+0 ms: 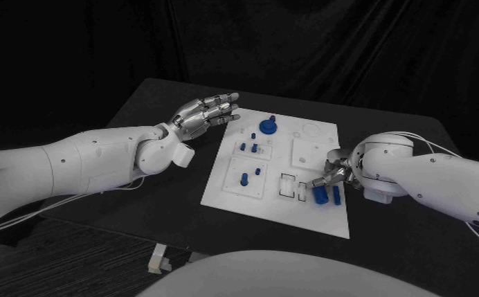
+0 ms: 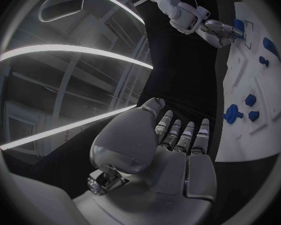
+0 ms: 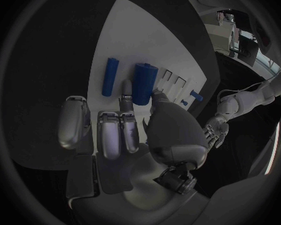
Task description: Assemble the parts on the task board
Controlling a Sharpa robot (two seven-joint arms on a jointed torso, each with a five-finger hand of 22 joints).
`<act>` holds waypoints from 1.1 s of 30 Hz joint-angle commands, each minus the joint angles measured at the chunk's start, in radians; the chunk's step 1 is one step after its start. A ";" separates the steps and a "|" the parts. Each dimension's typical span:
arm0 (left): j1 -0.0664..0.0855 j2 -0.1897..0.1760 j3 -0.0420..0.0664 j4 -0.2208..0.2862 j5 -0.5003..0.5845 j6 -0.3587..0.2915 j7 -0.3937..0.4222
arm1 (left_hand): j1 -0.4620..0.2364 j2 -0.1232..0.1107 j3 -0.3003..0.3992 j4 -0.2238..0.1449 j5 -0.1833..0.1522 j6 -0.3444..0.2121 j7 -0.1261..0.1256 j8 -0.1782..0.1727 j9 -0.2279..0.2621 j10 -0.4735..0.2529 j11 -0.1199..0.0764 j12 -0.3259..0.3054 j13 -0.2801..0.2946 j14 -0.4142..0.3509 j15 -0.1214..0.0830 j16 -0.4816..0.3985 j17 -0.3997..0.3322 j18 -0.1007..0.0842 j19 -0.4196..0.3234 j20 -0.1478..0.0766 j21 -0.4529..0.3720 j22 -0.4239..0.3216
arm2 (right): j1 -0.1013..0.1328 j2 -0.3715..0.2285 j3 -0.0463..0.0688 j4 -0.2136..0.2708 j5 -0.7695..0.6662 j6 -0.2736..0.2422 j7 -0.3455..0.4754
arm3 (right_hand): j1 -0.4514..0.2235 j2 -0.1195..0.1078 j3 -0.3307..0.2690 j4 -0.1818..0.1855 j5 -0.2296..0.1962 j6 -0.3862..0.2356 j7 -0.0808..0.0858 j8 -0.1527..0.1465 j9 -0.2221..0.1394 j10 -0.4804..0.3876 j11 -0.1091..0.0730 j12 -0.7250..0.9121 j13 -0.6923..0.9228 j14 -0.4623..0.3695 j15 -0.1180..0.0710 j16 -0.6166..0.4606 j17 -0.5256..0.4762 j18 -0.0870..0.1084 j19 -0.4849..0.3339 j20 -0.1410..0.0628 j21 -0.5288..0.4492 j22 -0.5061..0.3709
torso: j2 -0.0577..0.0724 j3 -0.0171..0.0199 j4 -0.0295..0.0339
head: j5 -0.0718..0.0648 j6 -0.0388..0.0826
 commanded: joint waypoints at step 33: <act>-0.003 0.006 0.001 -0.003 0.000 0.031 -0.016 | -0.025 -0.014 0.026 -0.003 -0.005 -0.011 -0.010 0.005 0.000 -0.003 0.010 0.007 0.010 0.009 0.009 0.013 0.010 -0.045 -0.001 -0.001 0.011 -0.006 | 0.051 -0.052 -0.001 0.082 0.411 -0.176 -0.005 | 0.065 -0.016 0.285 -0.114 0.317 -0.043 -0.020 0.056 0.151 0.102 -0.016 0.017 0.266 0.090 -0.015 -0.006 0.213 0.034 0.002 -0.010 -0.029 0.180 | -0.001 -0.0001 -0.0004 | 0.015 0.000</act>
